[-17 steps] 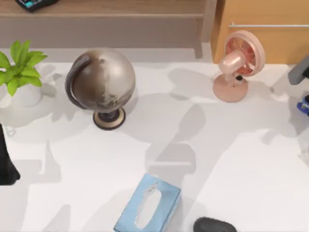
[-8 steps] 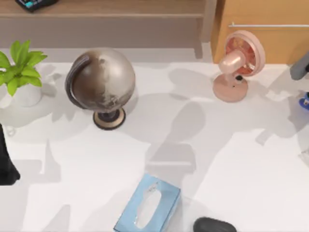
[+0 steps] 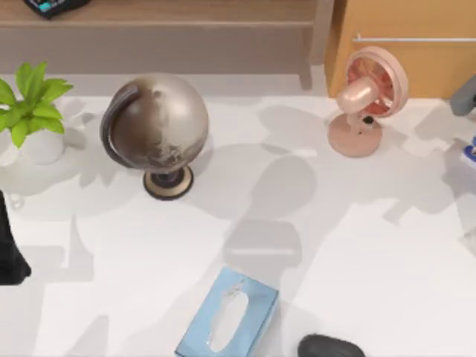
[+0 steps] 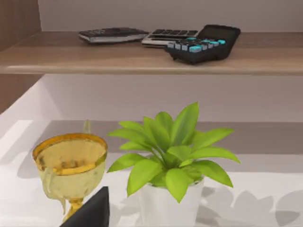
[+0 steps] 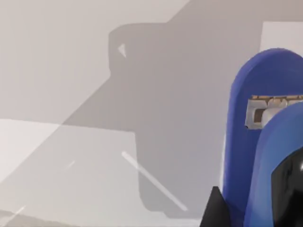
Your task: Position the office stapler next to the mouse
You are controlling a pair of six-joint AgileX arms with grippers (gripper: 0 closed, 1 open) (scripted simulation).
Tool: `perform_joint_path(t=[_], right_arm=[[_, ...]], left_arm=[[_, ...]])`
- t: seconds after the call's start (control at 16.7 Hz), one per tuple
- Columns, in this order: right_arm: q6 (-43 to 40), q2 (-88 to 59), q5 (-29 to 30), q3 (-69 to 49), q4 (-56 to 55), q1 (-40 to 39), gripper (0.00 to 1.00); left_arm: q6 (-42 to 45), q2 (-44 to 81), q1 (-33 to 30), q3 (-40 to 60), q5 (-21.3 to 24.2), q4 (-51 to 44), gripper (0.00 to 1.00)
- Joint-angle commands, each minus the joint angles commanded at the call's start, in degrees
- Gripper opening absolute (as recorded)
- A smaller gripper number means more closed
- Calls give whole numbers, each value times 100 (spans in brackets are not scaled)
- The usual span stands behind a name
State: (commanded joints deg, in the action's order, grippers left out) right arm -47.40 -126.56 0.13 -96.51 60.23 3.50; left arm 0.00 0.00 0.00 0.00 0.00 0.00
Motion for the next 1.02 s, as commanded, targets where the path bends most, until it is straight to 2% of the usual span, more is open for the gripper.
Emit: perform_joint_path(t=[0.18,0.36,0.72,1.02], right_arm=[[338,227,33,-117,16,-150,0],[1215,680,121,-300,72,-443,0],[3948,1485,298,-566,211,-1416,0],[6210,1613,343,-313,207,-2418,0]], left_arm=[[0,0,0,0,0,0,100],[0,0,0,0,0,0,100],[0,0,0,0,0,0,100],[0,0,0,0,0,0,100]])
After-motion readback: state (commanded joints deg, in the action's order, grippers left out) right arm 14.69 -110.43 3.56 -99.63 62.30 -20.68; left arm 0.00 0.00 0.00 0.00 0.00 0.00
